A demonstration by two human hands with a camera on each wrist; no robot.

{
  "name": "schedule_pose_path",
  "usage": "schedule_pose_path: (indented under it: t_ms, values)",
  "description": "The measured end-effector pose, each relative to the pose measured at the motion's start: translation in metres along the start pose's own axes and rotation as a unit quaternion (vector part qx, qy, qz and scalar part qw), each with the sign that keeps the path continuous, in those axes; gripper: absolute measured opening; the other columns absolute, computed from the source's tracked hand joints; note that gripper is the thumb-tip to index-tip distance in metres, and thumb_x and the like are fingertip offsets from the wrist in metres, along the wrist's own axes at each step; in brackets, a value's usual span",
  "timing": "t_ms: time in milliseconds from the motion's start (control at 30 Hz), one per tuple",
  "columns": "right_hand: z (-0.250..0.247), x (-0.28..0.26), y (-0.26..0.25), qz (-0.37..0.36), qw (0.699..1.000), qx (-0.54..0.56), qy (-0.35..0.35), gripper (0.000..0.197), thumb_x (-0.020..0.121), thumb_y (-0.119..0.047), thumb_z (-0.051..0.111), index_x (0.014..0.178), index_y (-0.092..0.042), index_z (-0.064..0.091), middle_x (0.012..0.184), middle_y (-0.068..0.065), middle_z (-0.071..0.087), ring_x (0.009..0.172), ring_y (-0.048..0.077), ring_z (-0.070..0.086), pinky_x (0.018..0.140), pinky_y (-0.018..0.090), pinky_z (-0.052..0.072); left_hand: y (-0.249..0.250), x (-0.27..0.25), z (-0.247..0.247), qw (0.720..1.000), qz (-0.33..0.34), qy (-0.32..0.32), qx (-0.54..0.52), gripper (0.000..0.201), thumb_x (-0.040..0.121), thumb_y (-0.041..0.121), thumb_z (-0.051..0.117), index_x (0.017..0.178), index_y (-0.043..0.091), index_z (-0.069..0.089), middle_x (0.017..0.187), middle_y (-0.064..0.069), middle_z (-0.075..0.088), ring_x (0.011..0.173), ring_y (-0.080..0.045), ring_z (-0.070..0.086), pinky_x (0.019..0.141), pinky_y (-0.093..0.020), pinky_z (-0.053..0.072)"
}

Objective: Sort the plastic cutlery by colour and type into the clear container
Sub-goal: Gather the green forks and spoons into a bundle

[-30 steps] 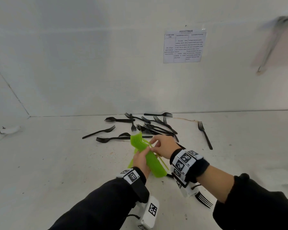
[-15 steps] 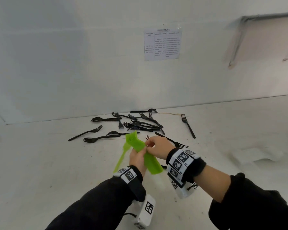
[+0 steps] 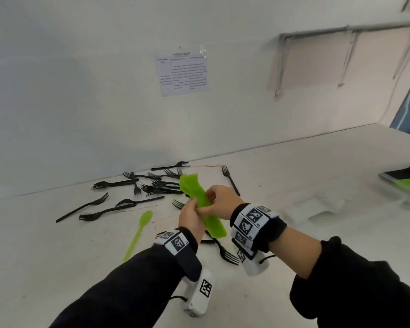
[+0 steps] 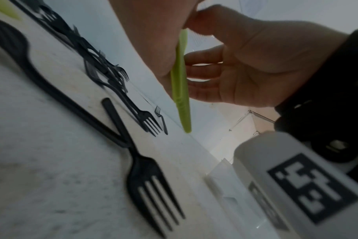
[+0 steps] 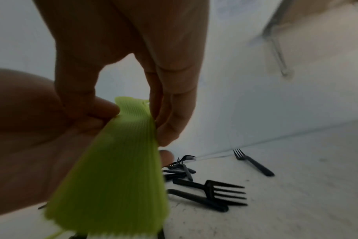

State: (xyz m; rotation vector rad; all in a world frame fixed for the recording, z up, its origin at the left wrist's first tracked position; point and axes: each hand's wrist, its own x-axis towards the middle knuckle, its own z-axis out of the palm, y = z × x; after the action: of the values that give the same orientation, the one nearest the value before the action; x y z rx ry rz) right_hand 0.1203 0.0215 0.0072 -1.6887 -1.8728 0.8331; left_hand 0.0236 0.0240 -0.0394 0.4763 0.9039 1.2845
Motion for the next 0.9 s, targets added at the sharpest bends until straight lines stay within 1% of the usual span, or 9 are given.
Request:
schedule_pose_path:
  t_ms: [67, 167, 333, 467, 533, 633, 767, 833, 900]
  values:
    - [-0.013, -0.004, 0.009, -0.001, 0.999, 0.003, 0.033, 0.05, 0.073, -0.032, 0.075, 0.113, -0.008, 0.057, 0.111, 0.007, 0.06, 0.096, 0.018, 0.057, 0.087, 0.028, 0.05, -0.008, -0.004, 0.018, 1.0, 0.002, -0.023, -0.007, 0.034, 0.101, 0.017, 0.029, 0.123, 0.005, 0.052, 0.116, -0.018, 0.06, 0.1, -0.025, 0.058, 0.094, -0.037, 0.043]
    - [-0.035, -0.009, 0.025, 0.003, 0.998, 0.001, 0.06, 0.044, 0.072, -0.027, 0.074, 0.108, -0.008, 0.058, 0.108, 0.009, 0.06, 0.091, 0.017, 0.056, 0.083, 0.028, 0.051, -0.024, -0.011, 0.044, 0.999, 0.002, -0.048, -0.009, 0.032, 0.102, 0.02, 0.028, 0.116, 0.012, 0.056, 0.108, -0.011, 0.063, 0.097, -0.022, 0.059, 0.088, -0.035, 0.045]
    - [-0.071, -0.013, 0.052, 0.021, 0.996, 0.069, 0.057, 0.048, 0.072, -0.031, 0.075, 0.114, -0.012, 0.059, 0.108, 0.0, 0.063, 0.089, 0.012, 0.058, 0.065, 0.017, 0.049, -0.058, -0.021, 0.079, 0.995, -0.031, -0.093, 0.036, 0.051, 0.099, 0.051, 0.02, 0.112, 0.023, 0.06, 0.103, -0.007, 0.067, 0.088, -0.022, 0.061, 0.08, -0.037, 0.045]
    - [-0.093, -0.015, 0.076, 0.034, 0.987, 0.157, 0.028, 0.049, 0.073, -0.029, 0.076, 0.116, -0.011, 0.058, 0.105, 0.0, 0.064, 0.096, 0.016, 0.064, 0.088, 0.028, 0.053, -0.077, -0.023, 0.103, 0.98, 0.054, -0.062, 0.18, 0.058, 0.099, 0.051, 0.01, 0.119, 0.018, 0.053, 0.083, -0.002, 0.059, 0.052, -0.011, 0.045, 0.048, -0.024, 0.037]
    - [-0.104, -0.018, 0.086, 0.028, 0.984, 0.176, 0.017, 0.051, 0.075, -0.025, 0.074, 0.12, -0.007, 0.057, 0.11, 0.002, 0.065, 0.098, 0.016, 0.063, 0.092, 0.03, 0.051, -0.081, -0.021, 0.109, 0.958, 0.116, -0.046, 0.257, 0.052, 0.101, 0.043, 0.012, 0.124, 0.015, 0.05, 0.081, 0.001, 0.058, 0.048, -0.008, 0.038, 0.043, -0.02, 0.032]
    - [-0.126, -0.023, 0.099, -0.001, 0.994, 0.107, 0.035, 0.065, 0.074, -0.028, 0.076, 0.132, -0.013, 0.049, 0.129, 0.001, 0.051, 0.118, 0.014, 0.048, 0.097, 0.027, 0.04, -0.088, -0.019, 0.113, 0.926, 0.162, -0.039, 0.34, 0.049, 0.102, 0.037, 0.018, 0.124, 0.007, 0.05, 0.078, 0.004, 0.051, 0.056, -0.008, 0.034, 0.049, -0.016, 0.032]
    - [-0.148, -0.031, 0.114, -0.046, 0.987, 0.089, 0.127, 0.116, 0.057, -0.034, 0.088, 0.147, -0.026, 0.014, 0.142, 0.007, 0.02, 0.135, 0.022, 0.025, 0.112, 0.04, 0.028, -0.094, -0.026, 0.126, 0.868, 0.207, -0.063, 0.447, 0.046, 0.102, 0.035, 0.021, 0.14, 0.017, 0.039, 0.082, 0.007, 0.047, 0.07, -0.007, 0.044, 0.073, -0.024, 0.035]
    - [-0.157, -0.04, 0.118, -0.09, 0.982, 0.03, 0.161, 0.117, 0.058, -0.037, 0.086, 0.146, -0.035, 0.009, 0.145, 0.002, 0.01, 0.134, 0.02, 0.018, 0.107, 0.043, 0.023, -0.093, -0.031, 0.135, 0.838, 0.24, -0.079, 0.483, 0.045, 0.101, 0.033, 0.024, 0.142, 0.018, 0.037, 0.098, -0.001, 0.056, 0.09, -0.012, 0.053, 0.081, -0.021, 0.035]
    - [-0.17, -0.049, 0.123, -0.141, 0.973, -0.064, 0.172, 0.102, 0.061, -0.041, 0.082, 0.143, -0.041, 0.021, 0.148, -0.002, 0.004, 0.135, 0.022, 0.013, 0.105, 0.042, 0.02, -0.091, -0.035, 0.144, 0.794, 0.273, -0.104, 0.533, 0.044, 0.101, 0.032, 0.026, 0.14, 0.017, 0.039, 0.115, -0.005, 0.059, 0.105, -0.016, 0.054, 0.086, -0.02, 0.037]
